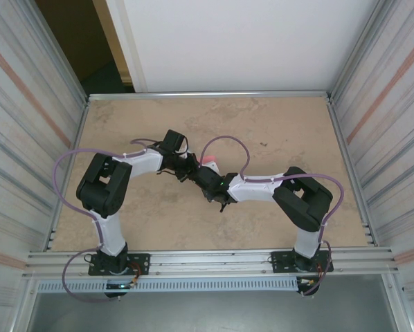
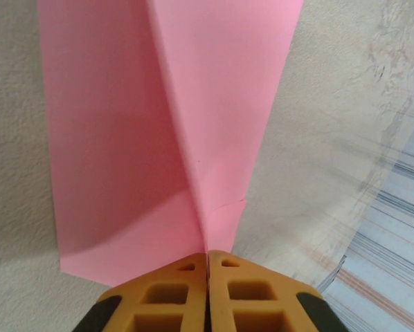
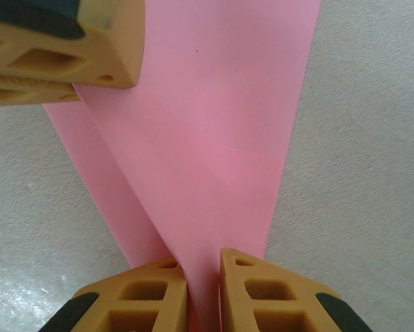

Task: Fold a paper plane with a square sheet of paper (pick it up from the middle)
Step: Fourth fold the wing at the center of the table.

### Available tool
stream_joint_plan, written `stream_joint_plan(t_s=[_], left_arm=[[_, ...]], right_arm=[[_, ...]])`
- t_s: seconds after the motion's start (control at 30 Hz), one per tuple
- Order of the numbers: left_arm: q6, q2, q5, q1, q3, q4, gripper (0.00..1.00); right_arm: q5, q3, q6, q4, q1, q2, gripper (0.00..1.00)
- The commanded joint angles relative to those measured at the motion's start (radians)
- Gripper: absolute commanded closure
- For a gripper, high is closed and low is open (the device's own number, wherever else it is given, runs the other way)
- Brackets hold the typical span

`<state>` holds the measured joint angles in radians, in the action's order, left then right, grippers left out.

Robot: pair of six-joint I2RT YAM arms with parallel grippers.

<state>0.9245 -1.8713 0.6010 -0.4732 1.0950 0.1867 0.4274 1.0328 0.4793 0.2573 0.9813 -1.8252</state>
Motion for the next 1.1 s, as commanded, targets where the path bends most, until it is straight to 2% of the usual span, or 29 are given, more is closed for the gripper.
stream_joint_plan(t_s=[0.0,0.4,0.73,0.93,1.07], left_arm=[[-0.007,0.041,0.005,-0.002,0.025,0.032,0.88],[-0.008,0.051,0.011,0.009,0.024,0.029,0.87],[-0.011,0.15,-0.023,0.101,-0.038,0.016,0.73],[0.029,0.215,-0.029,0.135,-0.142,-0.077,0.7],[0.065,0.243,-0.006,0.134,-0.225,-0.196,0.68]], right_arm=[[0.028,0.013,-0.019,0.036,-0.008,0.007,0.83],[-0.006,-0.011,-0.02,0.003,-0.014,0.015,0.86],[-0.099,-0.082,-0.021,-0.087,-0.03,0.038,0.89],[-0.206,-0.137,-0.015,-0.159,-0.066,0.067,0.9],[-0.343,-0.182,-0.014,-0.227,-0.107,0.088,0.9]])
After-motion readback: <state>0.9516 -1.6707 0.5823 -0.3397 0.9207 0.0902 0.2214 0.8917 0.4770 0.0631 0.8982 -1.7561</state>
